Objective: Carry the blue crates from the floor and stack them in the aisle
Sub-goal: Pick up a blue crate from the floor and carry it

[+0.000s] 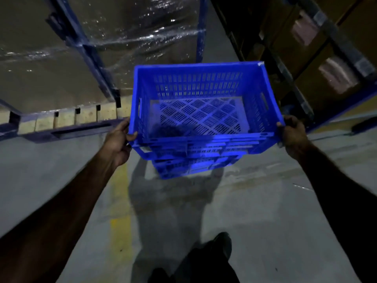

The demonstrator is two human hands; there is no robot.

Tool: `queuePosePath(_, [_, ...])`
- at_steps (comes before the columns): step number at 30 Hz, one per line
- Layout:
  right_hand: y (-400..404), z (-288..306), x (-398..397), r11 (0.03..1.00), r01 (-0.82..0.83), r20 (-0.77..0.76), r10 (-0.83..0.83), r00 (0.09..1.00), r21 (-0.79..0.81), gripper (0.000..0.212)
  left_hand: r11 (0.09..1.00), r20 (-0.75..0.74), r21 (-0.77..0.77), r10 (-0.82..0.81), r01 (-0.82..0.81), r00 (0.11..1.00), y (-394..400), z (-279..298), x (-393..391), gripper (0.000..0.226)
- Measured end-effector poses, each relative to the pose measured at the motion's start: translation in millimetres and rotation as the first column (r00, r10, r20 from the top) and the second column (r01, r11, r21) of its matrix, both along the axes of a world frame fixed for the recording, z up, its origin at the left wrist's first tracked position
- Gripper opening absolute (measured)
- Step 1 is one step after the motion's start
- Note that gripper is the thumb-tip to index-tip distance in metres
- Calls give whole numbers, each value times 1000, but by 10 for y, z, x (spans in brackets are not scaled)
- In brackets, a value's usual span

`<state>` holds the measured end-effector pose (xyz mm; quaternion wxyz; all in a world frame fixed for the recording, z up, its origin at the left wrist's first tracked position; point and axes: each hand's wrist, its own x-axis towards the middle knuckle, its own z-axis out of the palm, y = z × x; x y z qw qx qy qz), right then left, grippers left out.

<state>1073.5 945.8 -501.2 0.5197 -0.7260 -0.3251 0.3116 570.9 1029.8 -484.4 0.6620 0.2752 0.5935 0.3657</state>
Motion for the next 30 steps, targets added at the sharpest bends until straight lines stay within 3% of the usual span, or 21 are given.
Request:
queuePosePath(7, [-55,-364,35,998,58,-31,-59,998,-13,27,998,30,15,53,-54,998,-7,-174,18,62])
queuePosePath(12, [-111,-383,-31,999,38,-33,-37,999,22,14,998,28,42,45,-47,999,20,-246,68,62])
queuePosePath(18, [-76,-392,-110,1000,-14,69,12,998,22,16,989,-134,136,-40,58,990,13,-193,99,49])
queuePosePath(19, [-96,-421,-146,1000,4,83,-5,997,9,23,987,-176,144,-46,72,983,-17,-208,101,47])
queuePosePath(23, [-280,-616,-407,977,215,29,-215,976,-2,84,968,-395,244,45,58,918,-218,-318,89,29])
queuePosePath(26, [-402,-572,-751,966,256,-73,-254,964,29,77,954,-418,300,104,29,902,-419,-367,106,17])
queuePosePath(30, [-385,-567,-897,957,289,-208,-275,939,38,77,946,-356,321,165,-46,920,-467,-443,76,17])
